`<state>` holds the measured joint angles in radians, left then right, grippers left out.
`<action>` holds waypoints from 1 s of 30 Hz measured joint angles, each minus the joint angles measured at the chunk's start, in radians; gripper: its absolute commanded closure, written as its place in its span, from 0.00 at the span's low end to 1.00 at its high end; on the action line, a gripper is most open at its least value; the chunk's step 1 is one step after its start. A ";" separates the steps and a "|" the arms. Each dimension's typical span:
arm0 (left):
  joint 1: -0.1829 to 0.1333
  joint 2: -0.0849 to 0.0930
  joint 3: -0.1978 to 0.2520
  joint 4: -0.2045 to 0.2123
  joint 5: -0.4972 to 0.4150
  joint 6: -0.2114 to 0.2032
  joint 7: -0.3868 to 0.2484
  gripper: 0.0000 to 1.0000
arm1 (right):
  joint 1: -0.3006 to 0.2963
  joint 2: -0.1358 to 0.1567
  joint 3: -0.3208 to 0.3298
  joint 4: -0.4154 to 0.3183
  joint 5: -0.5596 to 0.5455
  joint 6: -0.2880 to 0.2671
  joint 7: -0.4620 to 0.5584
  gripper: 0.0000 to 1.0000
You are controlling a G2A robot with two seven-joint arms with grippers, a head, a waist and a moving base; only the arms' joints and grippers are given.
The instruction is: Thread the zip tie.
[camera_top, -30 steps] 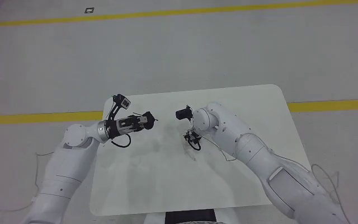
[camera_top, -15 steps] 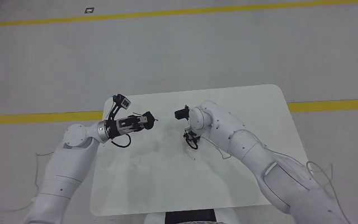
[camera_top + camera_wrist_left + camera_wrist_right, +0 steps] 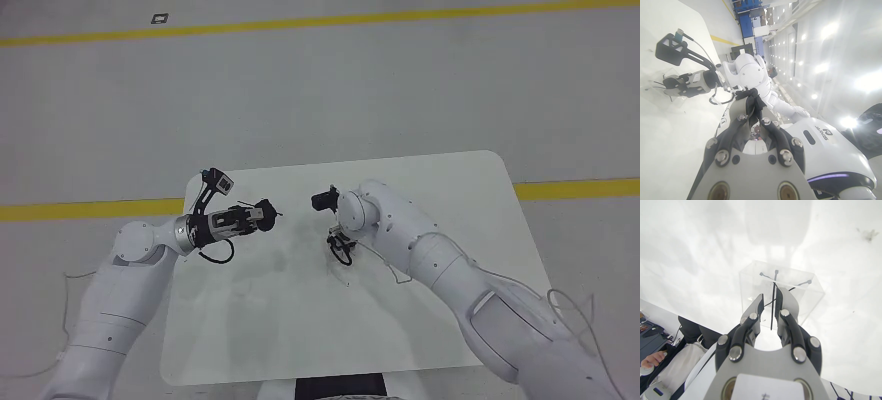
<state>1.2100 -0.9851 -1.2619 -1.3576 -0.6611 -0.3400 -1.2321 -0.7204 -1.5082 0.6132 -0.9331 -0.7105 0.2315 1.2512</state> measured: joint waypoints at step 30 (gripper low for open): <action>0.000 0.000 0.000 0.000 0.000 0.000 0.000 1.00 | -0.319 0.139 0.313 -0.608 -0.073 -0.123 -0.048 1.00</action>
<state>1.2100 -0.9851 -1.2619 -1.3576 -0.6611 -0.3400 -1.2321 -1.0390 -1.3688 0.9258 -1.5409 -0.7837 0.1088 1.2030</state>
